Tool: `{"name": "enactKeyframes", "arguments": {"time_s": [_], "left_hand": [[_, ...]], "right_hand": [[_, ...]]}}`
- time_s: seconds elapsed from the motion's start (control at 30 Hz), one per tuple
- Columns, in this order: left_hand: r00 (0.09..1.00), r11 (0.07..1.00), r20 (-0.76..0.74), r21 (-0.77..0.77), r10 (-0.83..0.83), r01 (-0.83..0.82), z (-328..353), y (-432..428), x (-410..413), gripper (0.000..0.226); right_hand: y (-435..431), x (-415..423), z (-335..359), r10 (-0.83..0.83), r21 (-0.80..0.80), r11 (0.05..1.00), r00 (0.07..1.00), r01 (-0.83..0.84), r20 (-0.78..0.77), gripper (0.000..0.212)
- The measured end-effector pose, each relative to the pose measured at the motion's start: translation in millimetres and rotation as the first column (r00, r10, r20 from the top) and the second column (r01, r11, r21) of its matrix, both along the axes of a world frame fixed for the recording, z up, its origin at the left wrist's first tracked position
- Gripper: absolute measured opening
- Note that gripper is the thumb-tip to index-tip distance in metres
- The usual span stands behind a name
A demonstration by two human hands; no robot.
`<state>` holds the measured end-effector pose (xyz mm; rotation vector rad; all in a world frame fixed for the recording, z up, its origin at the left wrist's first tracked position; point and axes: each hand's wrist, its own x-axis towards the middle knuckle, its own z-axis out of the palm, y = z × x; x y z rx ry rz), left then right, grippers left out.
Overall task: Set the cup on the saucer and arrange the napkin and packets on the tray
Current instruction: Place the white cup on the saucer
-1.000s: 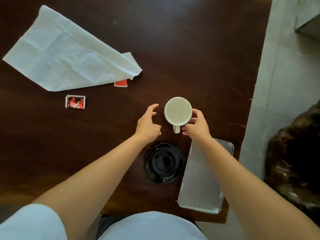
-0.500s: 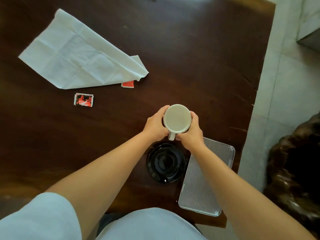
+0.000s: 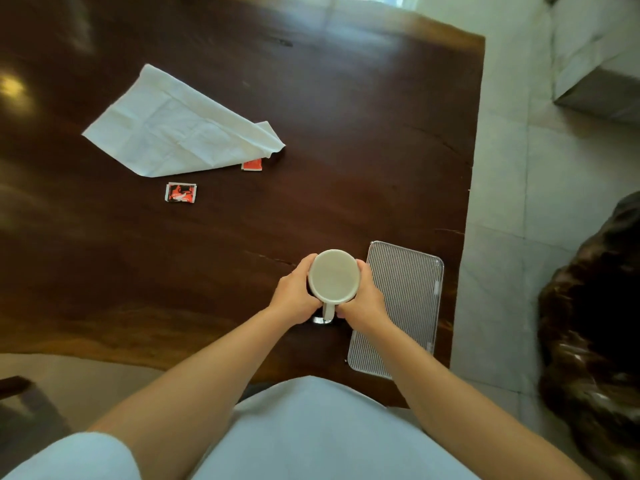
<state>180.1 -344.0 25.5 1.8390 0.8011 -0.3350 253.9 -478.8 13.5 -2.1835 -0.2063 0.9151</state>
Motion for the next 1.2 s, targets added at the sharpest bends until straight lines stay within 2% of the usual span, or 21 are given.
{"name": "enactKeyframes", "arguments": {"time_s": [0.13, 0.33, 0.77, 1.2], "left_hand": [[0.999, 1.000, -0.029, 0.008, -0.019, 0.019, -4, -14, -25, 0.078], [0.997, 0.998, -0.050, 0.019, -0.057, 0.058, -7, -18, -41, 0.076], [0.994, 0.995, -0.055, -0.035, -0.094, 0.092, -32, -11, -43, 0.071], [0.991, 0.996, -0.104, 0.027, -0.082, 0.085, -53, 9, -16, 0.086]], "right_hand": [[-11, -24, -1, 0.020, 0.009, 1.000, 1.000, -0.020, -0.004, 0.062], [-14, -44, -5, 0.023, 0.029, 0.999, 1.000, -0.023, -0.006, 0.067], [-8, -45, -22, 0.003, -0.055, 0.998, 0.998, -0.007, -0.065, 0.068], [15, -12, -32, -0.035, -0.157, 0.988, 0.989, 0.013, -0.143, 0.086]]}}
